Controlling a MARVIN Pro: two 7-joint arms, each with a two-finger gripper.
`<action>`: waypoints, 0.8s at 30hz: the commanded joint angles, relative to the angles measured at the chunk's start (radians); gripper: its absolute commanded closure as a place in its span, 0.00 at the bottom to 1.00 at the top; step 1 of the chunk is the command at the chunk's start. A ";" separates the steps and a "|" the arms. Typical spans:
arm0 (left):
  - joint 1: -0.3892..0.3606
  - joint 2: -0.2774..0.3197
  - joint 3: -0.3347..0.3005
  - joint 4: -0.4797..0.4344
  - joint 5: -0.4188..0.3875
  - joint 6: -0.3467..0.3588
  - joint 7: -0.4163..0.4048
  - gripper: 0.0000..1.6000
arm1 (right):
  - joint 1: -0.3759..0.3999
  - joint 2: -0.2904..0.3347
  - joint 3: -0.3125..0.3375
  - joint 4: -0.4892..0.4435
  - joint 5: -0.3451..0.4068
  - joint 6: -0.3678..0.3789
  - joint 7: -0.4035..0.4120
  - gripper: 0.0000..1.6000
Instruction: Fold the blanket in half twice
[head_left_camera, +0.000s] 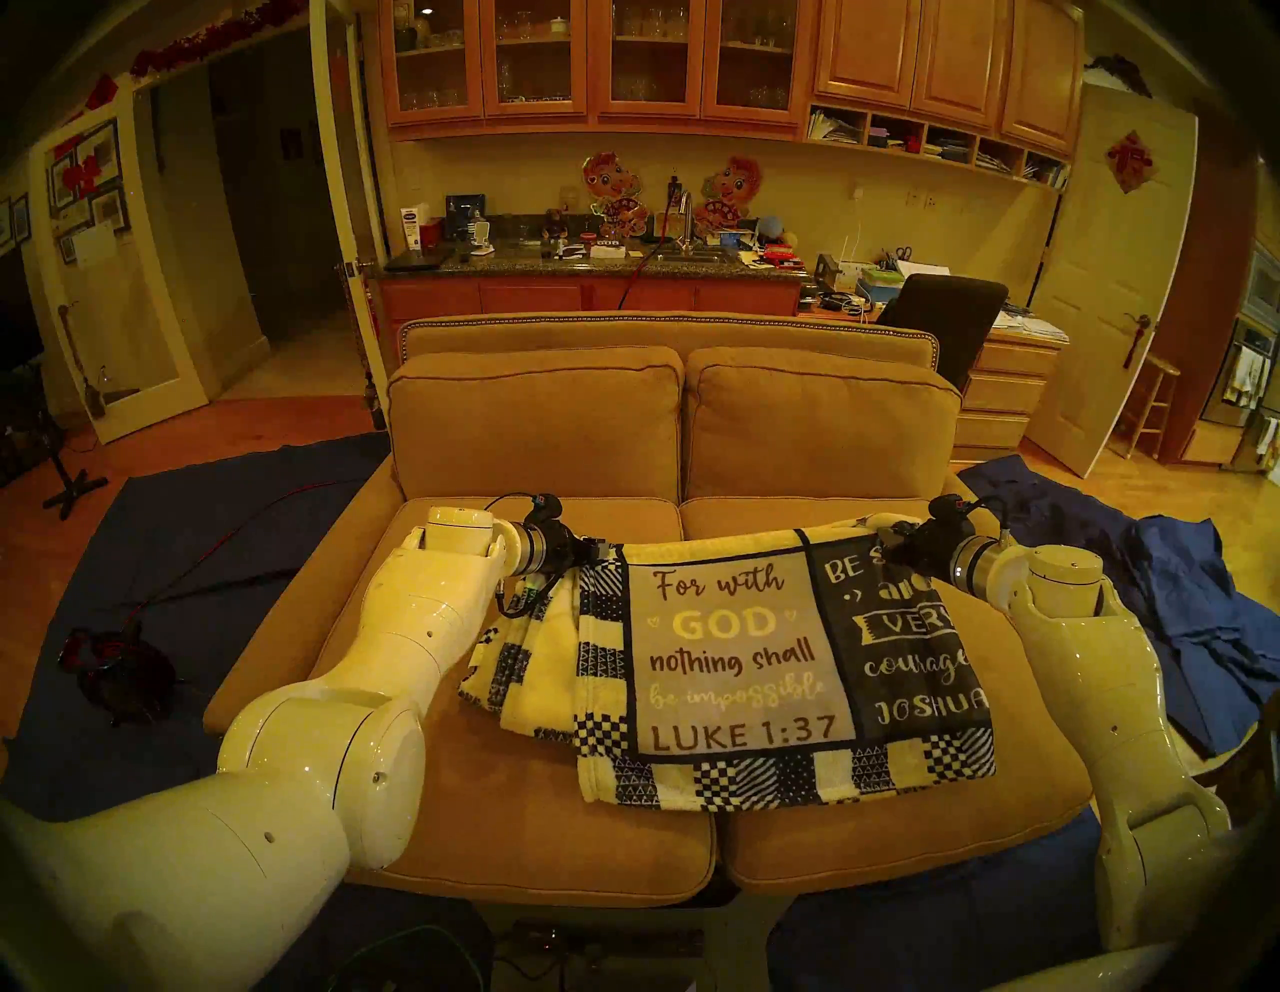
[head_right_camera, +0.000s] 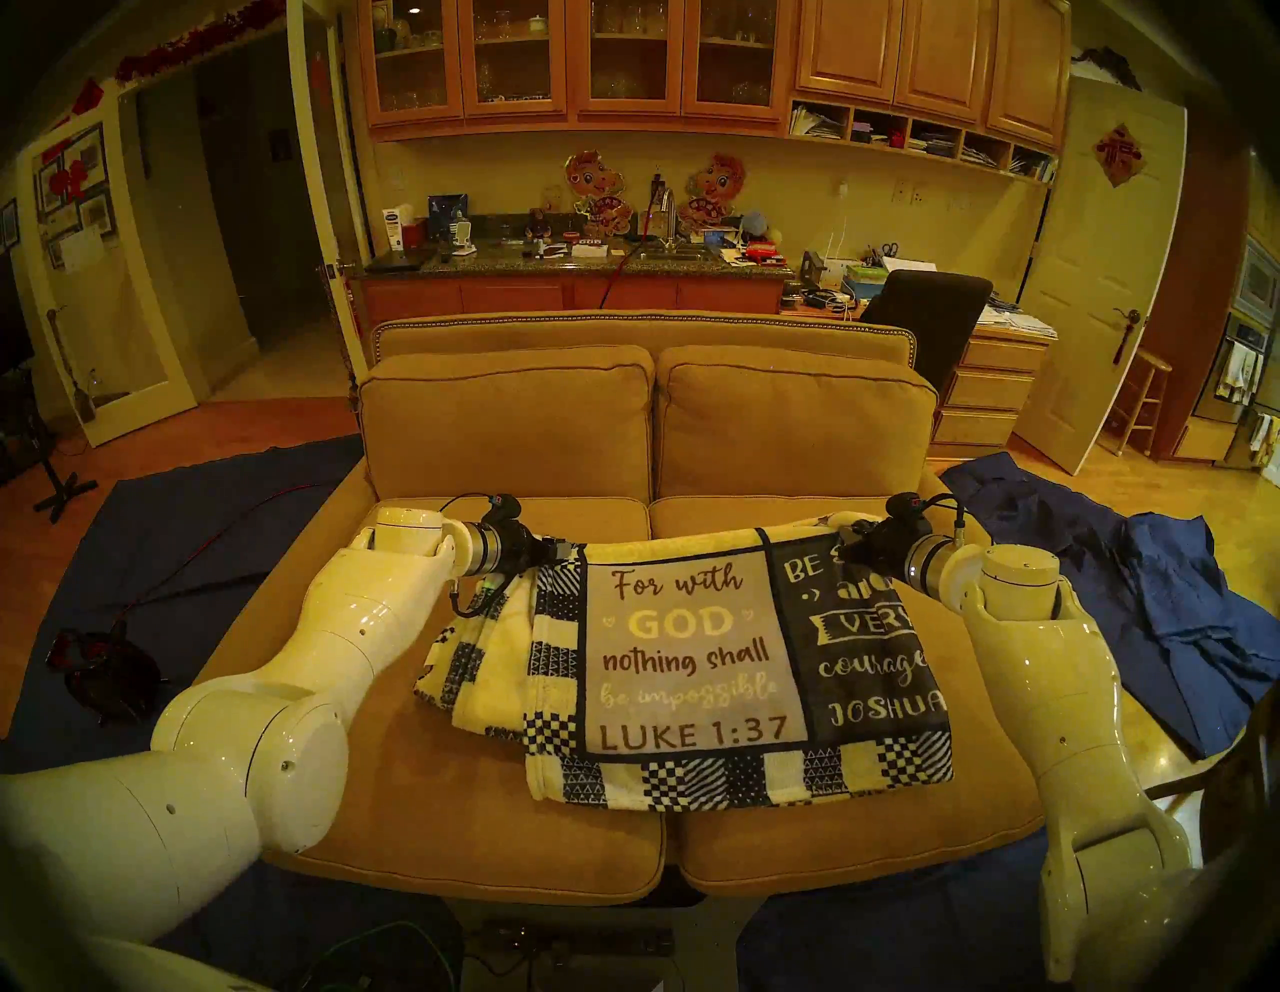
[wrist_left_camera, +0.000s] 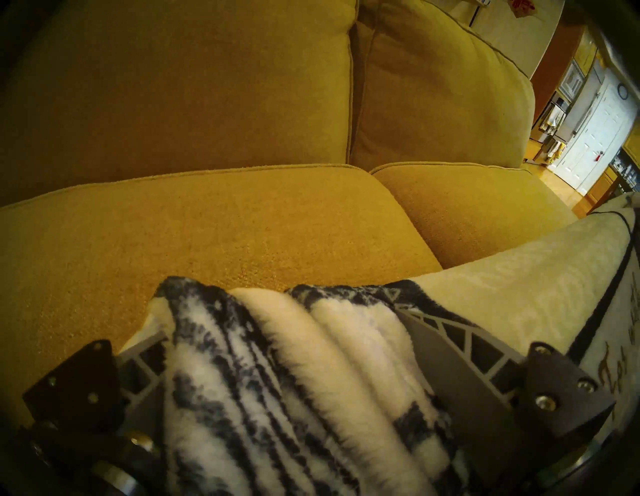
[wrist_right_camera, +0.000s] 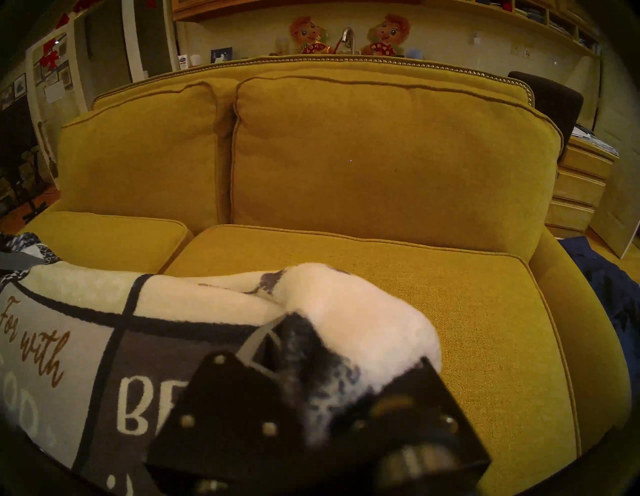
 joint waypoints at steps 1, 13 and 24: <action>-0.019 0.008 0.013 -0.074 -0.001 -0.048 -0.046 0.00 | 0.114 -0.010 -0.005 0.034 -0.026 -0.018 -0.041 1.00; 0.108 0.056 0.026 -0.237 0.000 -0.048 -0.120 0.00 | 0.215 -0.047 -0.048 0.153 -0.069 -0.021 -0.049 1.00; 0.225 0.099 0.009 -0.406 -0.004 -0.037 -0.146 0.00 | 0.293 -0.054 -0.093 0.263 -0.112 -0.024 -0.029 1.00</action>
